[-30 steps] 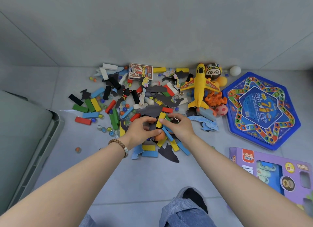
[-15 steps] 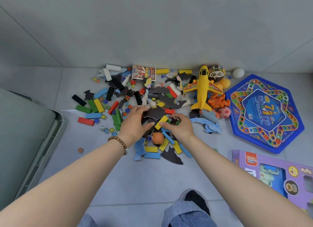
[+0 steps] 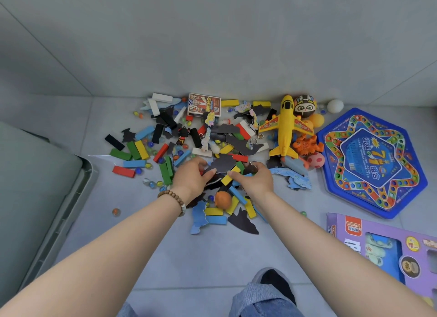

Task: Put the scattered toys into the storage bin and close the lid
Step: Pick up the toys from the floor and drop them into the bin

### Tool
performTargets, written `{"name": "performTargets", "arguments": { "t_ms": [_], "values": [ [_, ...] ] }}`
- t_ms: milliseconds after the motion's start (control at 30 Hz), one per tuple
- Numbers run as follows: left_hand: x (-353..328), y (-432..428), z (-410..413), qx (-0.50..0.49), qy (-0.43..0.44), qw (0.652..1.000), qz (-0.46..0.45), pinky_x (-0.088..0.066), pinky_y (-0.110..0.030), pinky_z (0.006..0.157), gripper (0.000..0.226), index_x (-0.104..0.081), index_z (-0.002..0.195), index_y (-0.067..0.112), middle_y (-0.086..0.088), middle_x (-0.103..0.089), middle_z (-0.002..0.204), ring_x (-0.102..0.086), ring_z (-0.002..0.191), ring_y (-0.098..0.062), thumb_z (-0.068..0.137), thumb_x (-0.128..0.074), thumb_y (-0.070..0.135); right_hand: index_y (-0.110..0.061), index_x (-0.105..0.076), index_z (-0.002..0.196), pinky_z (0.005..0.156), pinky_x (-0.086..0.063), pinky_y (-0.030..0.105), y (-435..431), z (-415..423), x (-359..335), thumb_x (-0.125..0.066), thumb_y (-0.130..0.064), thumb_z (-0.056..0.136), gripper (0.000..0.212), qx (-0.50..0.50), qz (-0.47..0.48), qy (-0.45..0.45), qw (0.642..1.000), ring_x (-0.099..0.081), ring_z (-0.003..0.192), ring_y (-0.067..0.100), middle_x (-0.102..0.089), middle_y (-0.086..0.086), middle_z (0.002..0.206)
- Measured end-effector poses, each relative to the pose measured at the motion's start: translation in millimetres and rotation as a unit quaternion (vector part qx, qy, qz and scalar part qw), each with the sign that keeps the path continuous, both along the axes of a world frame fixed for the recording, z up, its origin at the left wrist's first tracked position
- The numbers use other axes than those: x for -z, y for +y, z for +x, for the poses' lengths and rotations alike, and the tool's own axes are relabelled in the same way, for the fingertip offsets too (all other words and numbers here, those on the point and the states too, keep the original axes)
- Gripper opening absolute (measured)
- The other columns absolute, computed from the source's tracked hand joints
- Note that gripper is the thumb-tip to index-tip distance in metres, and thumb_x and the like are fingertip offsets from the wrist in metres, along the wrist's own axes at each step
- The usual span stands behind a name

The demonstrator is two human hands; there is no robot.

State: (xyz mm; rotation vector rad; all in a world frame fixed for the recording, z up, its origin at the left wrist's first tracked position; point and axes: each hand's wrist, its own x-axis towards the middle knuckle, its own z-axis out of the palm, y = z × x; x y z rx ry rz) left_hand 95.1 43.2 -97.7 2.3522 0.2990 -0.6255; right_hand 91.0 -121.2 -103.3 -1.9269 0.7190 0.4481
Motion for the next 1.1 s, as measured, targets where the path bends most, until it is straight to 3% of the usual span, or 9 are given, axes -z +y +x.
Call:
{"name": "performTargets", "arguments": {
  "t_ms": [133, 300, 400, 500, 600, 700, 833, 967, 1100],
  "values": [
    [-1.0, -2.7, 6.2, -0.067, 0.049, 0.994, -0.069, -0.043, -0.025, 0.082, 0.036, -0.058, 0.115, 0.011, -0.003, -0.063, 0.110, -0.057, 0.100, -0.017, 0.090, -0.059, 0.037, -0.005, -0.054, 0.122, 0.090, -0.051, 0.034, -1.6, 4.9, 1.7, -0.082, -0.028, 0.071, 0.062, 0.037, 0.045, 0.021, 0.998, -0.061, 0.104, 0.025, -0.058, 0.005, 0.110],
    [2.6, -2.7, 4.6, -0.117, 0.047, 0.981, -0.146, -0.045, -0.026, 0.077, 0.015, -0.057, 0.094, 0.017, -0.004, -0.062, 0.100, -0.055, 0.088, -0.015, 0.087, -0.065, 0.028, -0.004, -0.060, 0.091, 0.069, -0.058, 0.023, -6.1, 5.7, 0.6, -0.081, -0.017, 0.072, 0.031, 0.057, 0.121, 0.046, 0.990, -0.067, 0.081, 0.021, -0.066, 0.017, 0.102],
    [0.3, -2.7, 4.8, -0.163, 0.072, 0.963, -0.204, -0.052, -0.030, 0.066, 0.014, -0.053, 0.083, 0.021, -0.008, -0.061, 0.097, -0.055, 0.083, -0.019, 0.087, -0.065, 0.026, -0.008, -0.059, 0.096, 0.067, -0.058, 0.021, -6.2, 7.5, -1.5, -0.080, -0.016, 0.073, 0.032, 0.049, 0.152, 0.036, 0.987, -0.065, 0.076, 0.015, -0.062, 0.007, 0.098],
    [-3.6, -6.0, 3.3, -0.179, 0.112, 0.946, -0.247, -0.053, -0.024, 0.063, 0.022, -0.052, 0.106, 0.016, -0.008, -0.057, 0.099, -0.055, 0.087, -0.018, 0.089, -0.063, 0.025, -0.018, -0.060, 0.091, 0.086, -0.056, 0.040, -1.6, 10.8, 0.2, -0.084, -0.028, 0.068, 0.035, 0.033, 0.132, 0.031, 0.990, -0.065, 0.098, 0.025, -0.063, 0.010, 0.109],
    [-3.7, -9.7, 2.7, -0.192, 0.110, 0.936, -0.275, -0.053, -0.029, 0.072, 0.038, -0.048, 0.125, 0.012, -0.006, -0.061, 0.103, -0.057, 0.093, -0.018, 0.091, -0.061, 0.021, -0.019, -0.059, 0.098, 0.086, -0.056, 0.039, 0.6, 13.5, -0.3, -0.082, -0.026, 0.070, 0.038, 0.036, 0.143, 0.038, 0.988, -0.063, 0.104, 0.029, -0.059, 0.013, 0.117],
    [-8.3, -12.3, 4.0, -0.213, 0.119, 0.915, -0.323, -0.056, -0.030, 0.076, 0.028, -0.052, 0.119, 0.017, -0.001, -0.063, 0.095, -0.061, 0.089, -0.018, 0.092, -0.059, 0.018, -0.012, -0.057, 0.115, 0.083, -0.057, 0.035, 3.1, 13.0, -0.4, -0.081, -0.026, 0.071, 0.052, 0.041, 0.173, 0.049, 0.983, -0.064, 0.102, 0.027, -0.061, 0.013, 0.116],
    [-14.8, -12.5, 8.4, -0.231, 0.125, 0.895, -0.360, -0.057, -0.019, 0.058, 0.023, -0.056, 0.112, 0.013, 0.000, -0.066, 0.090, -0.065, 0.074, -0.014, 0.090, -0.061, 0.016, -0.035, -0.055, 0.091, 0.087, -0.055, 0.039, 6.7, 13.0, -9.8, -0.082, -0.045, 0.062, 0.041, 0.038, 0.163, 0.033, 0.985, -0.062, 0.104, 0.027, -0.056, 0.015, 0.121],
    [-43.1, -6.9, 21.9, -0.242, 0.111, 0.883, -0.385, -0.058, -0.019, 0.062, 0.018, -0.052, 0.102, 0.021, 0.001, -0.065, 0.089, -0.067, 0.066, -0.010, 0.089, -0.063, 0.015, -0.022, -0.055, 0.095, 0.070, -0.057, 0.028, 6.2, 26.5, -35.8, -0.076, -0.021, 0.077, 0.027, 0.056, 0.239, 0.012, 0.969, -0.066, 0.082, 0.021, -0.060, 0.023, 0.120],
    [-103.7, 12.8, 36.8, -0.219, 0.075, 0.885, -0.405, -0.058, -0.019, 0.064, 0.012, -0.058, 0.095, 0.021, -0.002, -0.068, 0.090, -0.067, 0.059, -0.008, 0.087, -0.065, 0.017, -0.022, -0.054, 0.099, 0.074, -0.058, 0.028, 20.5, 48.0, -94.7, -0.075, -0.015, 0.077, 0.031, 0.050, 0.274, -0.029, 0.960, -0.067, 0.086, 0.021, -0.060, 0.019, 0.119]
  ]
}}
